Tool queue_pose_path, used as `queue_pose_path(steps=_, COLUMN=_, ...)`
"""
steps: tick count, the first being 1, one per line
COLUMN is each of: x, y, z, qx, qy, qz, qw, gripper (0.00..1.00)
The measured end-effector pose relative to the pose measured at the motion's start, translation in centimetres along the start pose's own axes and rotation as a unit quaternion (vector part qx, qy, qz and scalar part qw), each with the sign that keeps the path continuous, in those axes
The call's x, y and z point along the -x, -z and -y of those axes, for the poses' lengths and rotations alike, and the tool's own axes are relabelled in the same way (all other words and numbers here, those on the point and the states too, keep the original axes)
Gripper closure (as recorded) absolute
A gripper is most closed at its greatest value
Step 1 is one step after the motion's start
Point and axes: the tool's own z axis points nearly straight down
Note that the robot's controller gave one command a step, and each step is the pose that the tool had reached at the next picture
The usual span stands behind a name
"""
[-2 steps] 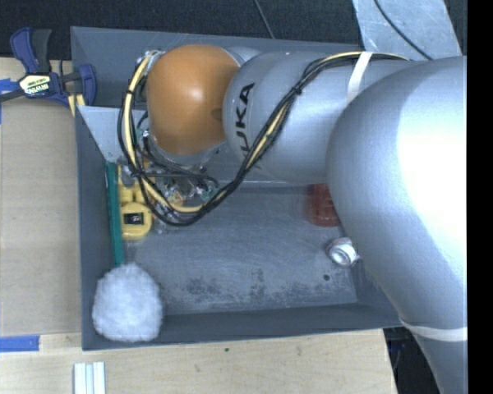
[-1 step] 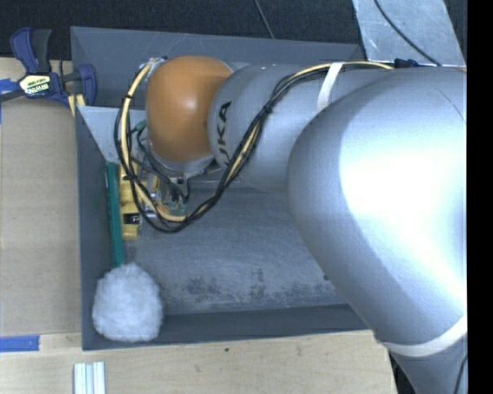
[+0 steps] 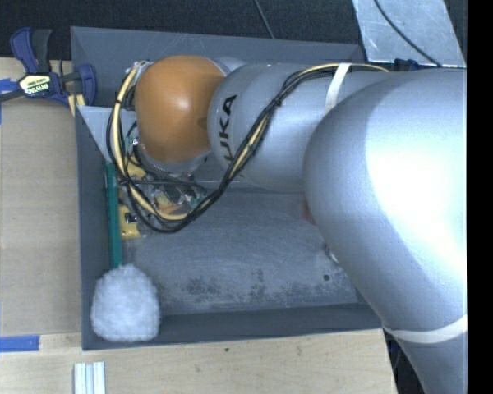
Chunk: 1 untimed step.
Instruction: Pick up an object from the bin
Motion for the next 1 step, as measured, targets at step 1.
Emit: queue_pose_path(steps=1, x=0.16, y=0.02, z=0.16, qx=-0.002, qy=0.058, qz=0.0019, qw=0.9983, gripper=1.0)
